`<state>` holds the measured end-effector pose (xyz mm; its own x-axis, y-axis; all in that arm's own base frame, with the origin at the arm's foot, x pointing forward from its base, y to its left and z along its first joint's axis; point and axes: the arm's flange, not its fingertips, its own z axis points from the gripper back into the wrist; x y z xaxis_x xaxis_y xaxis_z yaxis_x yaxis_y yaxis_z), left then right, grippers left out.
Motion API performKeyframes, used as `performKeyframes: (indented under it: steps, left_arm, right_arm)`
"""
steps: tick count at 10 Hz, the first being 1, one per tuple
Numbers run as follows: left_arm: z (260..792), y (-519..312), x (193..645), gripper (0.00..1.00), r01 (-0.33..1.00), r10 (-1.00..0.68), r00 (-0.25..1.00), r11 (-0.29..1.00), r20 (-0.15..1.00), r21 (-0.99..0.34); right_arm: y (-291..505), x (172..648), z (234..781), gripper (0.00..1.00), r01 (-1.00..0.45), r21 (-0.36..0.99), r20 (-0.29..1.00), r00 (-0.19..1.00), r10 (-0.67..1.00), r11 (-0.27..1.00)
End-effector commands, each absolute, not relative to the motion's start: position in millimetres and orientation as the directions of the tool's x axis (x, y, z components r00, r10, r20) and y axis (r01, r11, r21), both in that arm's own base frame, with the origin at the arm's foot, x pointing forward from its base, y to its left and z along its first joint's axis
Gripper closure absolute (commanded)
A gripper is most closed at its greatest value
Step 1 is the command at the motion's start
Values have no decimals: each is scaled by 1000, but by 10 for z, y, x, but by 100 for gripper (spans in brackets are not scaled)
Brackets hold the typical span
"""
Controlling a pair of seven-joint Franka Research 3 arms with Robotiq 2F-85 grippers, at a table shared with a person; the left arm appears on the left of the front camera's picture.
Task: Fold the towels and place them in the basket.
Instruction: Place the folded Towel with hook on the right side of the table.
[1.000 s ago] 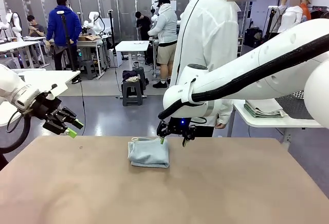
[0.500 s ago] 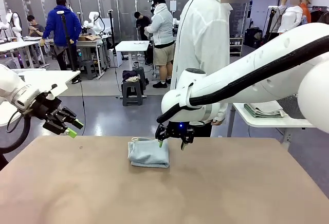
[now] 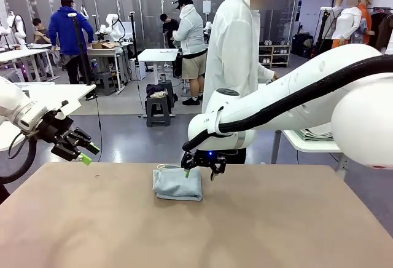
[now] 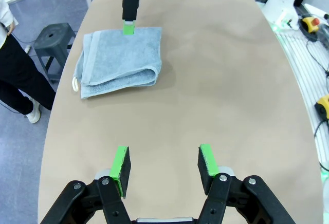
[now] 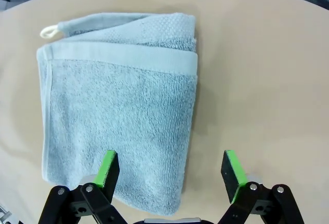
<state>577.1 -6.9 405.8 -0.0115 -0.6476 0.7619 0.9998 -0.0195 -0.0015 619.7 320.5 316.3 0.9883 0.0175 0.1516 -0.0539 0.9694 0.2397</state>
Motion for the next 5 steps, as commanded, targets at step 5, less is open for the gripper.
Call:
performKeyframes:
  steps: [5]
  left_arm:
    - [4058, -65, 5771, 32, 1000, -648, -26, -29, 761, 9]
  right_arm:
    - [3271, 6348, 2999, 20, -23, 267, 125, 992, -11, 964]
